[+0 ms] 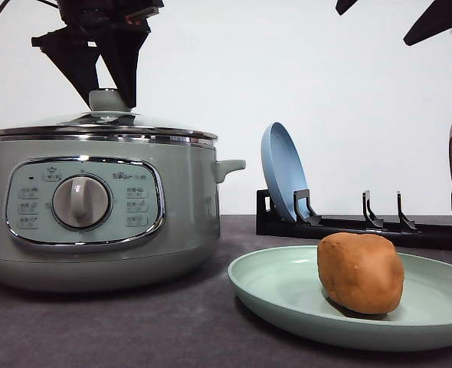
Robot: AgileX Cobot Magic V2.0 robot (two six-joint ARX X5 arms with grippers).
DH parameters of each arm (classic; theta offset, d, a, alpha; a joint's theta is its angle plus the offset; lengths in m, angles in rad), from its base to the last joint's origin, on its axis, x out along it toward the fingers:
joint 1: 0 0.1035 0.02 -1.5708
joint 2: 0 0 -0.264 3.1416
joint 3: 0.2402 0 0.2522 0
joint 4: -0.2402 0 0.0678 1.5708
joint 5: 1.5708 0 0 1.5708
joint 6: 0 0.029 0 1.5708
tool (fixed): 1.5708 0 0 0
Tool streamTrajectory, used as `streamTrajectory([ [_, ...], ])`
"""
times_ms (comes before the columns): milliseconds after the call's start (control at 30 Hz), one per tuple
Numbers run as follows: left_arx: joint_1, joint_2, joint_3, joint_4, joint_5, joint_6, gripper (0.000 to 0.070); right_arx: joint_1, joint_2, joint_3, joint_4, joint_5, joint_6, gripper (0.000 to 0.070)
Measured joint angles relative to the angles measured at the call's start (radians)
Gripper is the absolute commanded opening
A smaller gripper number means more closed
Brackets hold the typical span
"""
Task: Transfer potato from steamer to green plate
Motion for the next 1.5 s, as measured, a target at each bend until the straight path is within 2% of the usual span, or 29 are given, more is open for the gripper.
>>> streamTrajectory([
  [300,-0.002,0.001,-0.003,0.002,-0.004,0.002,0.0003,0.0,0.0,0.0,0.0,0.0,0.0,0.0592],
  [433,-0.002,0.001,-0.003,-0.002,-0.004,0.002,0.0025,0.0,0.0,0.0,0.0,0.0,0.0,0.0592],
  [1500,-0.016,0.001,-0.003,-0.006,-0.038,-0.002,0.0012,0.0,0.0,0.0,0.0,0.02,-0.003,0.0592],
])
